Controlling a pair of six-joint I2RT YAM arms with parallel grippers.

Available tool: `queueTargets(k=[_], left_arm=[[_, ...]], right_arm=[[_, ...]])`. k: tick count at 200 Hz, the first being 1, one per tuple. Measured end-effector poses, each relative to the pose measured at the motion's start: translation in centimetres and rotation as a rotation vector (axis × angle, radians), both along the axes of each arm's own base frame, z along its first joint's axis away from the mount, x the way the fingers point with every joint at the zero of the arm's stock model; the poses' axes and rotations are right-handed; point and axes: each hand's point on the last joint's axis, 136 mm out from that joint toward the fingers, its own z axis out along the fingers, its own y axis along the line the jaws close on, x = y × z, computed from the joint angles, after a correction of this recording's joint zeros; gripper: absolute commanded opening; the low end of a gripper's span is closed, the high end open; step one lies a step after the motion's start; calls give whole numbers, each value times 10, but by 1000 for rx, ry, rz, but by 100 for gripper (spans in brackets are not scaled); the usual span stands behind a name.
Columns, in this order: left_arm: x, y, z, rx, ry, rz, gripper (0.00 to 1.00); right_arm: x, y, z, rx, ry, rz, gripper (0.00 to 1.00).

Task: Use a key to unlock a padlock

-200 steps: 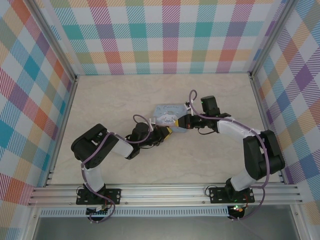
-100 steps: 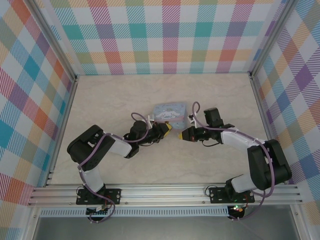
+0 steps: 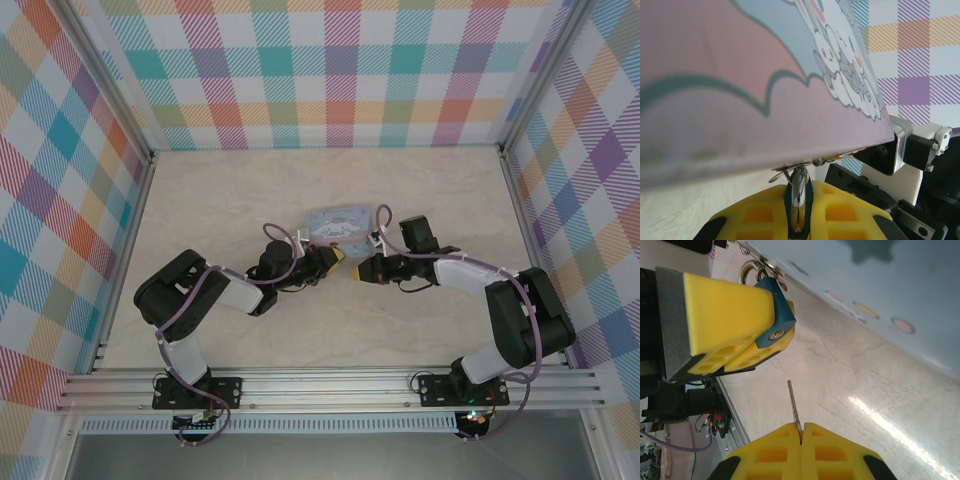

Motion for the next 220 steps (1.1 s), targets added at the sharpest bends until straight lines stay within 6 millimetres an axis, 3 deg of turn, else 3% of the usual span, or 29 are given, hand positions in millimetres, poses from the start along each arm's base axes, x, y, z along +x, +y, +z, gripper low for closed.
queueTargets(k=[78, 220], left_arm=[[-3, -5, 5, 3, -40, -48, 0], [3, -6, 10, -3, -60, -50, 0]], right_arm=[[14, 5, 9, 19, -47, -2, 2], [21, 9, 14, 49, -72, 9, 2]])
